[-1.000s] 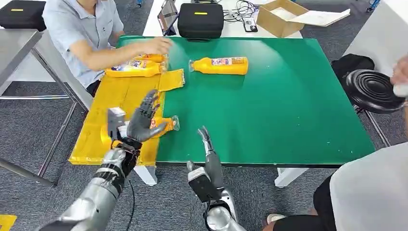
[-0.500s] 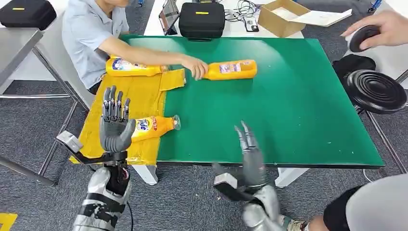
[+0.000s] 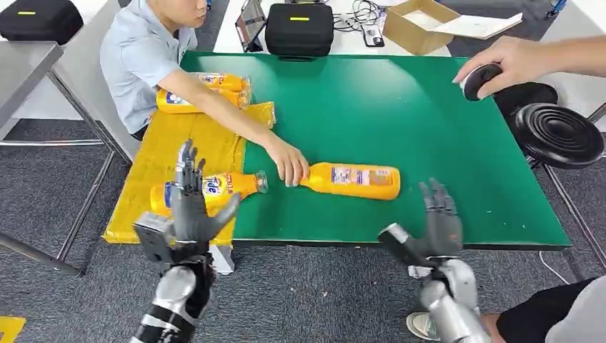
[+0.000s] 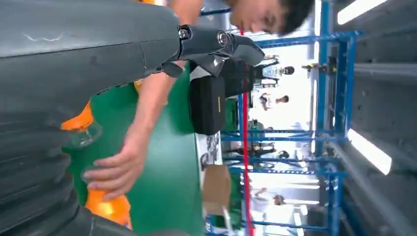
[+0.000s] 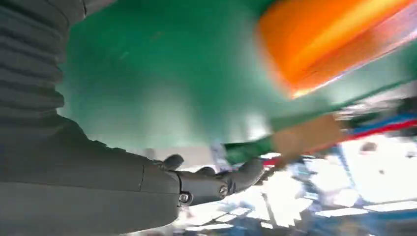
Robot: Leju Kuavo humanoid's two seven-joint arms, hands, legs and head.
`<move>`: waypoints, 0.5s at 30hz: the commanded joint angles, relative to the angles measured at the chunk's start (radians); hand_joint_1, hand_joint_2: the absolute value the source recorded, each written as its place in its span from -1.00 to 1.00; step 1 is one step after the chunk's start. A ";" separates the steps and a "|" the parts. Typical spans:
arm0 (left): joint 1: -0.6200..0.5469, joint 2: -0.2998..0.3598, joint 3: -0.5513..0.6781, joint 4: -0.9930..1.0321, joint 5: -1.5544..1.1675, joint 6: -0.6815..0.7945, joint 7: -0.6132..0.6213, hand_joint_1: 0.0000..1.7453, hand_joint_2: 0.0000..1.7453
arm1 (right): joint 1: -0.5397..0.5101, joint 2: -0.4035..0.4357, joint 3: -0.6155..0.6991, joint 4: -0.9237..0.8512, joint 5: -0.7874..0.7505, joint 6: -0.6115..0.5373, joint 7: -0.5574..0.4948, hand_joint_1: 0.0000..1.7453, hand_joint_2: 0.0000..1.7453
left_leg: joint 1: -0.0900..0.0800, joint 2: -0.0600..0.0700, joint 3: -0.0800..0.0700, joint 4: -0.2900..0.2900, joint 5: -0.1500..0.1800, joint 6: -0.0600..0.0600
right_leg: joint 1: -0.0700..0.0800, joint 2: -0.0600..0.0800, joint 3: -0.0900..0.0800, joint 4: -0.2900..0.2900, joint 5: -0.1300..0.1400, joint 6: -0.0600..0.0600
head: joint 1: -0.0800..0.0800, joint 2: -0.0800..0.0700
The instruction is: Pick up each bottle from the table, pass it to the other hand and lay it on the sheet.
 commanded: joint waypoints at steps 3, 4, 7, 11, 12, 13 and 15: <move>-0.073 0.015 -0.183 0.139 -0.036 0.077 -0.015 -1.00 1.00 | -0.184 -0.067 -0.001 0.364 0.117 0.104 0.075 -1.00 1.00 | 0.000 0.000 0.003 0.000 -0.001 -0.001 | 0.001 0.000 0.003 -0.001 -0.001 -0.002 | -0.001 0.000; -0.078 0.013 -0.188 0.137 -0.034 0.071 -0.015 -1.00 1.00 | -0.189 -0.065 0.004 0.370 0.123 0.123 0.080 -1.00 1.00 | 0.001 0.000 0.005 0.000 -0.002 -0.002 | 0.001 -0.001 0.005 -0.001 -0.002 -0.002 | -0.001 0.000; -0.094 0.008 -0.197 0.151 -0.033 0.068 -0.014 -1.00 1.00 | -0.209 -0.041 -0.036 0.373 0.071 0.176 0.046 -1.00 1.00 | 0.001 0.000 0.002 0.000 -0.001 -0.001 | 0.001 0.001 0.002 -0.001 0.000 -0.001 | -0.001 0.000; -0.111 -0.003 -0.212 0.176 -0.026 0.068 -0.009 -1.00 1.00 | -0.244 0.015 -0.085 0.368 0.014 0.181 0.025 -1.00 1.00 | 0.001 0.004 0.004 0.000 -0.001 -0.001 | 0.002 0.002 0.003 -0.001 0.000 -0.001 | -0.001 0.000; -0.111 -0.004 -0.214 0.178 -0.025 0.068 -0.009 -1.00 1.00 | -0.247 0.019 -0.083 0.368 0.016 0.180 0.030 -1.00 1.00 | 0.003 0.005 0.006 0.000 -0.002 -0.002 | 0.004 0.003 0.005 -0.001 0.000 -0.002 | -0.001 0.000; -0.111 -0.004 -0.214 0.178 -0.025 0.068 -0.009 -1.00 1.00 | -0.247 0.019 -0.083 0.368 0.016 0.180 0.030 -1.00 1.00 | 0.002 0.005 0.005 0.000 -0.001 -0.001 | 0.003 0.003 0.003 -0.001 0.000 -0.002 | -0.001 0.000; -0.110 -0.003 -0.214 0.179 -0.025 0.068 -0.009 -1.00 1.00 | -0.246 0.018 -0.083 0.369 0.016 0.181 0.030 -1.00 1.00 | 0.003 0.006 0.005 0.000 -0.002 -0.002 | 0.003 0.004 0.003 -0.001 0.000 -0.002 | -0.001 0.000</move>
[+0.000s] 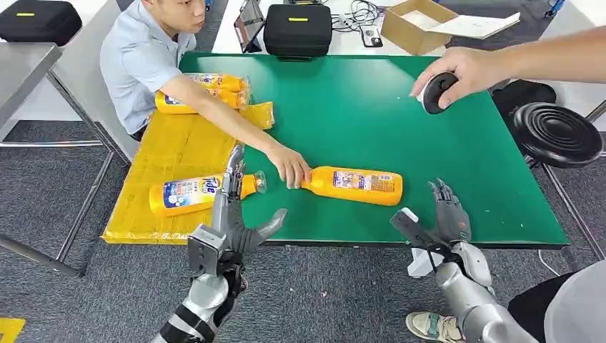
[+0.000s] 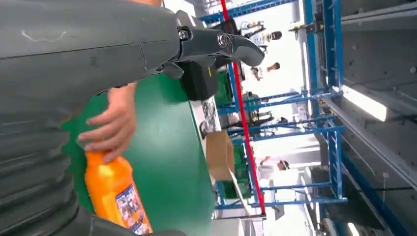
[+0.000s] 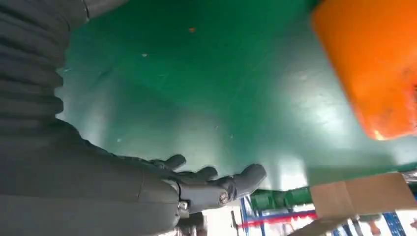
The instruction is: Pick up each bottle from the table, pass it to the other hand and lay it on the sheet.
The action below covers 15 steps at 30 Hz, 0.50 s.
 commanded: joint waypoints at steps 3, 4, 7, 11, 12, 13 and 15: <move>-0.060 0.008 -0.053 0.101 0.009 -0.003 0.009 -1.00 1.00 | -0.070 0.062 -0.089 0.107 -0.063 0.019 -0.040 -1.00 1.00 | 0.002 0.002 0.005 0.000 -0.002 -0.002 | 0.002 0.001 0.005 0.000 -0.002 -0.003 | 0.000 0.000; -0.063 0.007 -0.055 0.107 0.009 -0.002 0.013 -1.00 1.00 | -0.074 0.069 -0.098 0.106 -0.075 0.023 -0.049 -1.00 1.00 | 0.001 0.000 0.003 0.000 -0.001 -0.001 | 0.001 0.000 0.003 0.000 -0.001 -0.002 | 0.000 0.000; -0.086 0.009 -0.064 0.122 0.013 0.001 0.009 -1.00 1.00 | -0.096 0.073 -0.047 0.111 -0.011 -0.024 -0.040 -1.00 1.00 | 0.001 0.000 0.002 0.000 -0.001 -0.001 | 0.001 0.001 0.003 0.000 -0.001 -0.002 | 0.000 0.000; -0.095 0.010 -0.057 0.110 0.026 -0.001 0.009 -1.00 1.00 | -0.121 0.096 -0.050 0.092 -0.022 -0.045 -0.062 -1.00 1.00 | 0.001 0.001 0.001 0.000 -0.001 -0.001 | 0.001 0.002 0.001 0.000 0.000 -0.002 | 0.000 0.000; -0.100 0.011 -0.057 0.113 0.028 -0.005 0.010 -1.00 1.00 | -0.125 0.094 -0.012 0.093 0.024 -0.074 -0.047 -1.00 1.00 | 0.001 0.001 0.002 0.001 -0.001 -0.001 | 0.001 0.002 0.002 0.001 -0.001 -0.002 | 0.000 0.000; -0.102 0.010 -0.056 0.116 0.030 -0.007 0.011 -1.00 1.00 | -0.127 0.092 0.004 0.092 0.045 -0.092 -0.037 -1.00 1.00 | 0.000 0.001 0.001 0.000 0.000 -0.001 | 0.001 0.002 0.001 0.001 0.000 -0.002 | 0.000 0.000; -0.104 0.006 -0.052 0.123 0.044 -0.016 0.017 -1.00 1.00 | -0.133 0.099 0.016 0.088 0.063 -0.139 -0.017 -1.00 1.00 | 0.001 0.000 0.001 0.001 -0.001 -0.001 | 0.001 0.001 0.002 0.001 0.000 -0.002 | 0.000 0.000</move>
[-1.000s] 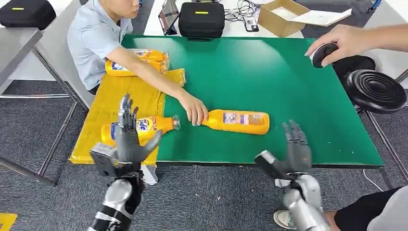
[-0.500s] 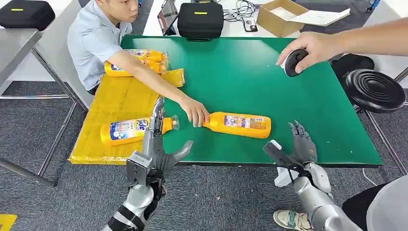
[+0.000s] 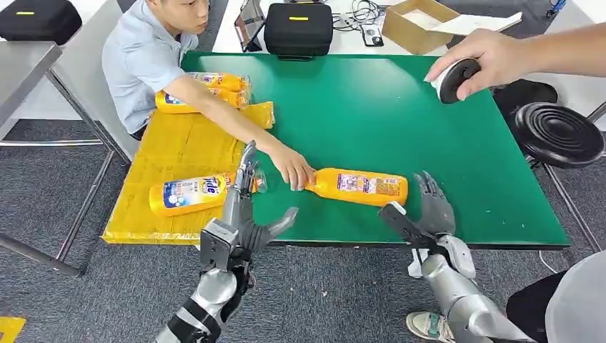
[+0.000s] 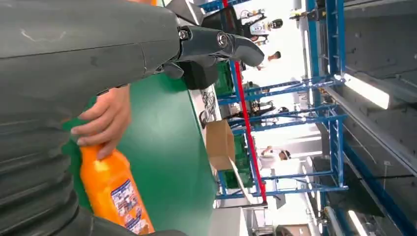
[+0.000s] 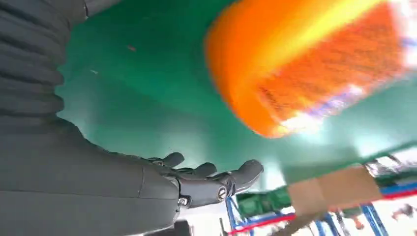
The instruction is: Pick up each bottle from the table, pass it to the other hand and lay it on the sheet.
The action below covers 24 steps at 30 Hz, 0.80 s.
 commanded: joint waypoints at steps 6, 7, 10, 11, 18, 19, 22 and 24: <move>-0.068 0.010 -0.007 0.090 0.085 -0.063 0.050 -1.00 1.00 | -0.112 0.026 0.075 0.069 0.118 -0.093 0.100 -1.00 1.00 | 0.001 0.002 0.002 0.000 -0.001 -0.001 | 0.001 0.001 0.002 0.000 -0.001 -0.002 | 0.000 0.000; -0.076 0.009 -0.006 0.101 0.091 -0.067 0.056 -1.00 1.00 | -0.119 0.019 0.096 0.079 0.146 -0.073 0.129 -1.00 1.00 | 0.001 0.002 0.004 0.001 -0.002 -0.002 | 0.002 0.002 0.003 0.000 -0.001 -0.003 | 0.000 0.000; -0.089 0.005 0.000 0.120 0.113 -0.085 0.077 -1.00 1.00 | -0.138 0.015 0.097 0.102 0.142 0.048 0.168 -1.00 1.00 | 0.001 0.001 0.004 0.001 -0.002 -0.002 | 0.001 0.001 0.004 0.000 -0.001 -0.003 | 0.000 0.000; -0.090 0.005 0.000 0.121 0.113 -0.086 0.077 -1.00 1.00 | -0.140 0.014 0.098 0.100 0.142 0.052 0.170 -1.00 1.00 | 0.001 0.001 0.003 0.000 -0.001 -0.002 | 0.001 0.001 0.003 0.000 -0.001 -0.002 | 0.000 0.000; -0.089 0.003 -0.007 0.112 0.119 -0.105 0.084 -1.00 1.00 | -0.157 0.004 0.079 0.128 0.103 0.320 0.250 -1.00 1.00 | 0.002 0.001 0.005 0.001 -0.002 -0.002 | 0.002 0.001 0.005 0.000 -0.002 -0.003 | 0.000 0.000; -0.086 0.003 -0.006 0.107 0.127 -0.116 0.092 -1.00 1.00 | -0.151 -0.006 0.090 0.121 0.112 0.348 0.246 -1.00 1.00 | 0.001 0.001 0.003 0.001 -0.001 -0.002 | 0.001 0.001 0.003 0.000 -0.001 -0.002 | 0.000 0.000; -0.077 0.003 -0.008 0.099 0.139 -0.131 0.104 -1.00 1.00 | -0.129 -0.013 0.087 0.113 0.104 0.354 0.216 -1.00 1.00 | 0.002 0.000 0.005 0.001 -0.003 -0.002 | 0.003 -0.001 0.006 0.000 -0.003 -0.003 | 0.000 0.000; -0.074 0.004 -0.008 0.099 0.140 -0.132 0.105 -1.00 1.00 | -0.122 -0.013 0.091 0.112 0.106 0.350 0.205 -1.00 1.00 | 0.002 -0.001 0.005 0.000 -0.002 -0.002 | 0.002 -0.001 0.006 -0.001 -0.002 -0.003 | 0.000 0.000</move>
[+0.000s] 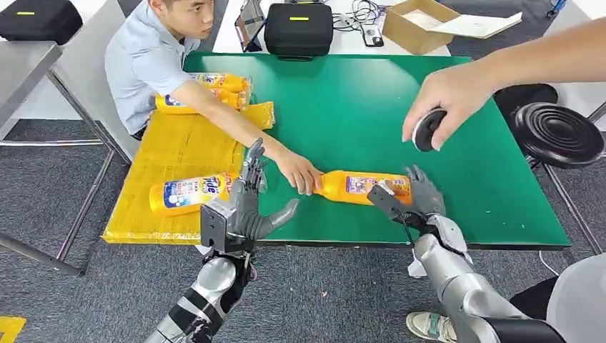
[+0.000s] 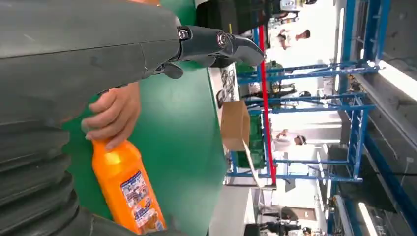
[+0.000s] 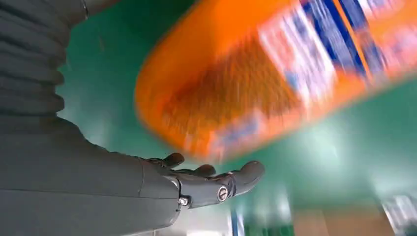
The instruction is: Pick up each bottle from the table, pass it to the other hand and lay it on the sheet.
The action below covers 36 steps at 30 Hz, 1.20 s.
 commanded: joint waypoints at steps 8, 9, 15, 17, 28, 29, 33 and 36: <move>-0.025 -0.004 -0.013 0.057 0.033 -0.051 0.030 -1.00 1.00 | -0.026 -0.047 0.139 0.090 0.099 0.058 -0.067 -1.00 1.00 | 0.001 0.000 0.003 0.000 -0.001 -0.001 | 0.001 -0.001 0.003 -0.001 -0.001 -0.002 | 0.000 0.000; -0.026 -0.004 -0.014 0.056 0.034 -0.053 0.029 -1.00 1.00 | -0.027 -0.047 0.145 0.090 0.105 0.061 -0.072 -1.00 1.00 | 0.002 0.000 0.005 0.000 -0.002 -0.002 | 0.002 0.000 0.005 -0.001 -0.001 -0.002 | 0.000 0.000; -0.022 -0.001 -0.020 0.040 0.037 -0.068 0.027 -1.00 1.00 | -0.058 -0.077 0.261 0.098 0.230 0.019 -0.068 -1.00 1.00 | 0.001 0.001 0.004 0.000 -0.001 -0.001 | 0.001 -0.001 0.004 -0.001 -0.001 -0.002 | 0.000 0.000; -0.021 0.000 -0.019 0.038 0.038 -0.070 0.026 -1.00 1.00 | -0.071 -0.080 0.269 0.100 0.236 0.033 -0.069 1.00 1.00 | 0.001 0.001 0.004 0.000 -0.001 -0.001 | 0.001 -0.001 0.004 -0.001 -0.001 -0.002 | 0.000 0.000; -0.014 0.000 -0.004 0.028 0.046 -0.063 0.020 -1.00 1.00 | -0.067 -0.082 0.238 0.105 0.204 0.077 -0.048 1.00 1.00 | 0.001 0.000 0.006 0.000 -0.002 -0.002 | 0.002 0.000 0.006 -0.001 -0.002 -0.002 | 0.000 0.000; -0.013 0.001 -0.001 0.026 0.046 -0.061 0.019 -1.00 1.00 | -0.060 -0.079 0.224 0.107 0.188 0.085 -0.046 1.00 1.00 | 0.001 0.000 0.004 0.000 -0.001 -0.001 | 0.001 -0.001 0.005 -0.001 -0.001 -0.002 | 0.000 0.000; -0.009 0.003 0.007 0.019 0.045 -0.055 0.017 -1.00 1.00 | -0.041 -0.077 0.199 0.110 0.161 0.112 -0.038 1.00 1.00 | 0.001 -0.001 0.005 -0.001 -0.001 -0.001 | 0.001 -0.001 0.005 -0.001 -0.001 -0.001 | 0.000 0.000; -0.009 0.005 0.014 0.016 0.039 -0.048 0.014 -1.00 1.00 | -0.012 -0.079 0.178 0.104 0.140 0.107 -0.039 1.00 1.00 | 0.002 -0.001 0.006 -0.001 -0.001 -0.001 | 0.002 -0.002 0.007 -0.002 -0.001 -0.002 | 0.000 0.000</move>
